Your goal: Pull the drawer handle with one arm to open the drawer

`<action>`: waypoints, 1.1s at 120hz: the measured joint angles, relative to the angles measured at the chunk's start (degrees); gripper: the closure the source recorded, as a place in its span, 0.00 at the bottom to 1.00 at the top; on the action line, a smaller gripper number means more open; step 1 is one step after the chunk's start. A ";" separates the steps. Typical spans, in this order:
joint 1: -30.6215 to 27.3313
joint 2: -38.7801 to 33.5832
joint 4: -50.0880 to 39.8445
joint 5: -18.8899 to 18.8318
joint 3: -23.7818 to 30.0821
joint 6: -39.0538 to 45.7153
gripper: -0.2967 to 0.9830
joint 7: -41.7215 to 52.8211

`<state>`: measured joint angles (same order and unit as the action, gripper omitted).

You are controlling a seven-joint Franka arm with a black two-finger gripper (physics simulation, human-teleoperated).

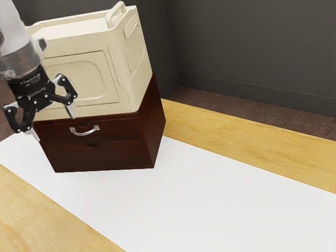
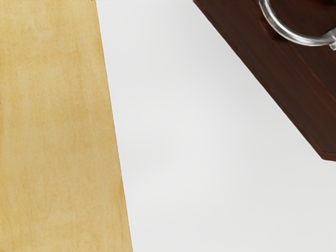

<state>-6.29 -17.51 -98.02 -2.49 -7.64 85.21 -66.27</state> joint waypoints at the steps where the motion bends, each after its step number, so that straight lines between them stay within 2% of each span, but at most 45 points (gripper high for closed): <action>1: -0.05 -0.08 -0.26 -0.11 0.00 0.23 0.23 -0.53; 23: -1.20 0.62 -1.24 -1.49 -0.24 3.83 0.23 -10.57; 31: -4.84 0.84 -1.45 -1.53 0.76 4.75 0.23 -13.49; 43: -12.26 0.96 -1.70 -1.26 6.80 5.69 0.23 -17.27; 52: -14.60 1.64 -1.90 -0.92 8.88 6.31 0.23 -19.72; 83: -15.34 -0.77 -14.56 -0.77 8.30 17.69 0.23 -25.41; 102: -16.24 -0.24 -15.61 -0.67 8.26 23.34 0.23 -27.70; 132: -17.39 1.04 -16.18 -0.55 8.31 27.59 0.24 -30.20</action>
<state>-23.68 -16.46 -114.20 -3.03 0.67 112.80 -96.47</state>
